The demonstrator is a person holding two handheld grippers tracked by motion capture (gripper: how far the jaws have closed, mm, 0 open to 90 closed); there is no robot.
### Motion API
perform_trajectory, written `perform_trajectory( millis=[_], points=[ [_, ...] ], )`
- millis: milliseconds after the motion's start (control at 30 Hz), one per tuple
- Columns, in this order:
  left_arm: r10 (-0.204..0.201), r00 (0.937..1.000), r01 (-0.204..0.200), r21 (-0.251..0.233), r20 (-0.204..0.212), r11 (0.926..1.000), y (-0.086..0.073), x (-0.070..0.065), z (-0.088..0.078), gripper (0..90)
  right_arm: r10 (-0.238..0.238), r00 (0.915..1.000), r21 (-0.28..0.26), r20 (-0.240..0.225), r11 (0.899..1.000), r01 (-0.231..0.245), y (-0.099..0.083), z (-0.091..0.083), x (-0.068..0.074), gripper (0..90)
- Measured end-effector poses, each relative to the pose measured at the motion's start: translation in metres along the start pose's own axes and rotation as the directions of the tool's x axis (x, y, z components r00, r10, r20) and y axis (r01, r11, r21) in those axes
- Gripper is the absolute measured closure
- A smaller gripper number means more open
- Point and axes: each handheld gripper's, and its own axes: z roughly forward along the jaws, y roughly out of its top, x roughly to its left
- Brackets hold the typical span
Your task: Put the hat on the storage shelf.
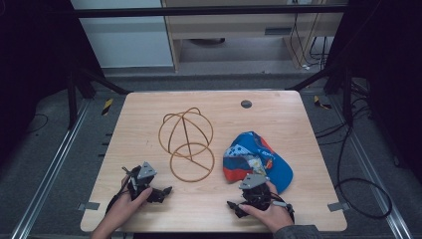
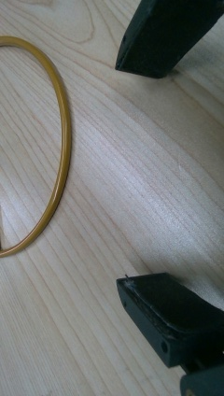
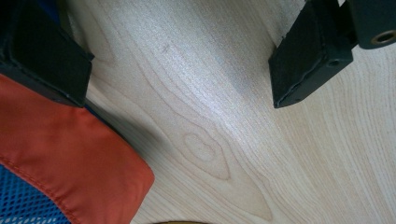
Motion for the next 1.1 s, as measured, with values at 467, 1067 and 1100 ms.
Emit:
perform_trajectory(
  millis=[467, 1067, 1100],
  points=[
    [-0.001, 1.0, 0.001, 0.0, 0.0, 1.0, 0.0, 0.0, 0.0, 0.0, 0.021, 0.9998, -0.013, 0.005, 1.0, -0.021, 0.003, -0.008, -0.002, 8.5],
    [-0.001, 1.0, 0.001, 0.0, 0.0, 1.0, 0.0, -0.001, 0.0, 0.0, 0.021, 0.9779, 0.042, 0.208, 0.999, -0.03, 0.006, -0.079, -0.05, 21.8],
    [-0.001, 1.0, 0.001, 0.0, 0.0, 1.0, 0.0, -0.001, 0.0, 0.0, 0.025, 0.9771, 0.049, 0.211, 0.998, -0.036, 0.007, -0.08, -0.053, 22.7]
  ],
)
